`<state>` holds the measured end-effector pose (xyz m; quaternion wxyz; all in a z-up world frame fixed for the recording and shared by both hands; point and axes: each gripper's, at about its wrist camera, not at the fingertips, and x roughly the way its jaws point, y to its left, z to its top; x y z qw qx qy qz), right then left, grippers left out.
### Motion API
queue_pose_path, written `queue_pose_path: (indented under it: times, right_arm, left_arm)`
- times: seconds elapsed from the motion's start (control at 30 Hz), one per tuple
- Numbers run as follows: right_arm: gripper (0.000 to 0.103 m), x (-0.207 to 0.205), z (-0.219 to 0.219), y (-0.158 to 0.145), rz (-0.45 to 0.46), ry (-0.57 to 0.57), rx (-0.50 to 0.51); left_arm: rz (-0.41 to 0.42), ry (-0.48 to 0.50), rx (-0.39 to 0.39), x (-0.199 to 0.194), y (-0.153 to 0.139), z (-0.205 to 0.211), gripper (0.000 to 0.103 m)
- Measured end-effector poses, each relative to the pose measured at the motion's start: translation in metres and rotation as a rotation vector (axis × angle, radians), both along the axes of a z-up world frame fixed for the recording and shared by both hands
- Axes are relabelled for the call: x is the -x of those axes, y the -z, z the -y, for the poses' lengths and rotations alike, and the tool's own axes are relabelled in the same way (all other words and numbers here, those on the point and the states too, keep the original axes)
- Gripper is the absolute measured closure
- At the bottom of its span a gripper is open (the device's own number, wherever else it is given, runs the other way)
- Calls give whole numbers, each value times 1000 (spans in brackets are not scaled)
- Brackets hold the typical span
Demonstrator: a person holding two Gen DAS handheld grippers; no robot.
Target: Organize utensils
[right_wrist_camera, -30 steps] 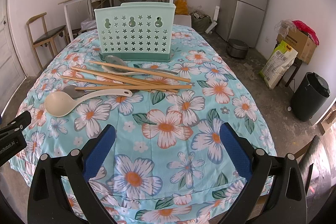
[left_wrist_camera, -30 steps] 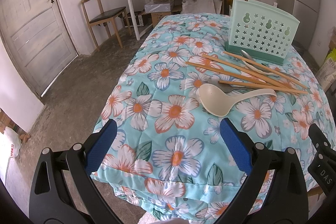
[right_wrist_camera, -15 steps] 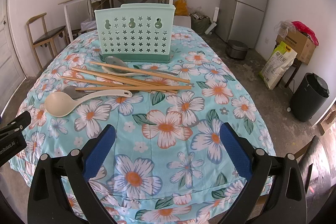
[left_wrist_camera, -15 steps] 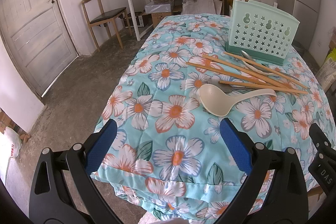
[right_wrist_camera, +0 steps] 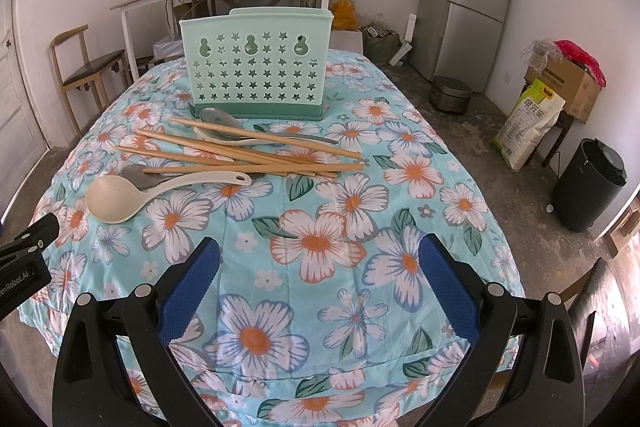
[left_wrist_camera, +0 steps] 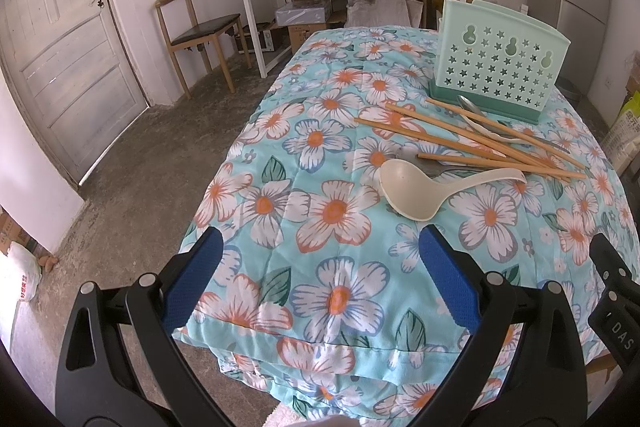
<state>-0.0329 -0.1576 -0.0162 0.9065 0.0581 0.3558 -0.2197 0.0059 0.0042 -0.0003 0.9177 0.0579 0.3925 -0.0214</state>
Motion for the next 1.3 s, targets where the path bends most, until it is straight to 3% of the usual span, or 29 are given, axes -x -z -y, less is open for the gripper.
queue_pose_path:
  times: [0.63,0.87,1.13,1.3]
  right_arm:
    - [6,-1,8,2,-4,4,-7]
    - [6,-12,15,15,-31,-9,-20]
    - [6,-28,26,36,-28,-74,-53]
    - [6,-37,24,53,-33,-130,-56]
  left_arm:
    - [-8,26,-8,-4,3,2,8]
    - [-70,81,9,-13,18,16,8]
    - [-100,78,111,-32,41,13,8]
    - [-169,73,83,-47,68,14,8]
